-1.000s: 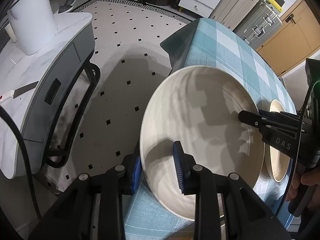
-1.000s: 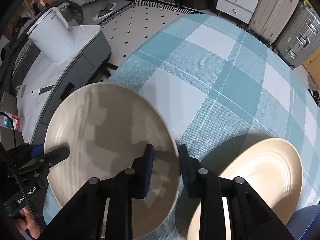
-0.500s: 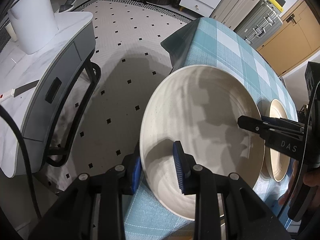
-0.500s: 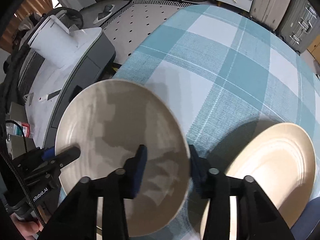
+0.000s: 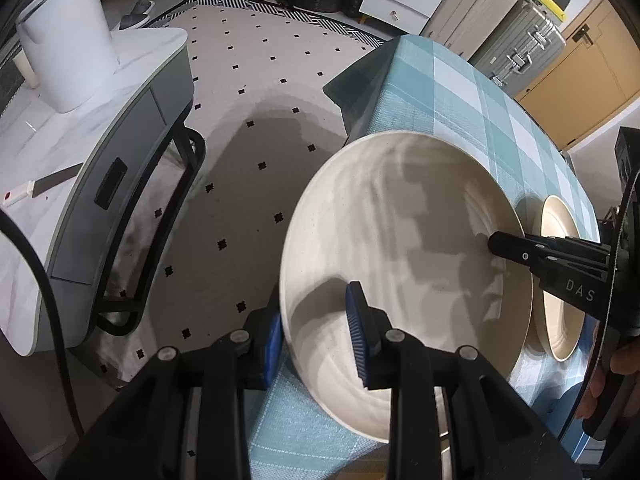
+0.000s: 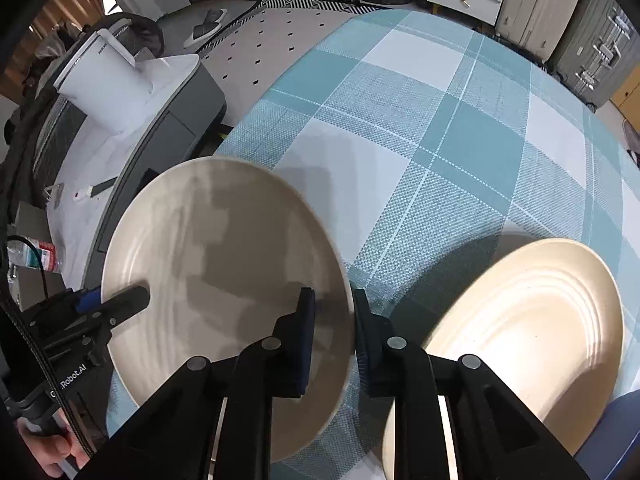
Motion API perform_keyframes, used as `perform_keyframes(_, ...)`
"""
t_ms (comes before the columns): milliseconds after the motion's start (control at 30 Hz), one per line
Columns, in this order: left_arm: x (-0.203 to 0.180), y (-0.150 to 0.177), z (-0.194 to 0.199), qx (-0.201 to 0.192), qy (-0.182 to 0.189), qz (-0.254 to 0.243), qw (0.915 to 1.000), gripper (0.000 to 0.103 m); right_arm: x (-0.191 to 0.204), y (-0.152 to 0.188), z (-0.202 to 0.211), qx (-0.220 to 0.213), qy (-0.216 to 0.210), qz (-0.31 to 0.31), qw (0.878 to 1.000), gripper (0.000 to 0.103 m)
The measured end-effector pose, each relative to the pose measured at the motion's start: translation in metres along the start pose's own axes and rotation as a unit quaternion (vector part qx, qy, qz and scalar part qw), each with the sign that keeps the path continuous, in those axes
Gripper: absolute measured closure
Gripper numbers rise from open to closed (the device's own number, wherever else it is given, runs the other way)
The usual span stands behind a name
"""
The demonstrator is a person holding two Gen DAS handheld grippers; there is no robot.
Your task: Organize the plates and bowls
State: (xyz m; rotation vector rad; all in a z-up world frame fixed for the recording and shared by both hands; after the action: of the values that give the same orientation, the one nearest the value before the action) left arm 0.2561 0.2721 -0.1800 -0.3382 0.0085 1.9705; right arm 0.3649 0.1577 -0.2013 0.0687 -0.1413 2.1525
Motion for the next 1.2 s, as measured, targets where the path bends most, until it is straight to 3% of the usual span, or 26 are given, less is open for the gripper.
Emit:
perform_keyframes(667, 0.000, 0.002, 0.007, -0.002, 0.004, -0.004, 1.0000, 0.080, 0.006, 0.003, 0.011, -0.022, 0.029, 0.002, 0.999, 0.091)
perform_keyframes(1200, -0.011, 0.007, 0.028, -0.009, 0.005, -0.009, 0.9999, 0.080, 0.001, 0.017, 0.043, -0.050, 0.024, -0.011, 0.998, 0.092)
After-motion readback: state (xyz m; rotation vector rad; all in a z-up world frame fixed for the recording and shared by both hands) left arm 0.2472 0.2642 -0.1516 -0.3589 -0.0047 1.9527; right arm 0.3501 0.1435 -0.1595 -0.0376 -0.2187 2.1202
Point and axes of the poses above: each gripper's, at about its wrist camera, not at the fingertips, and z roughly against the way its jaws point, x to its left, y to its underside, the point moved 7 cm from there along -z, roughly the way its jaws point, and after that the axes turned 8 degrees about x, right-handed, at the moved point
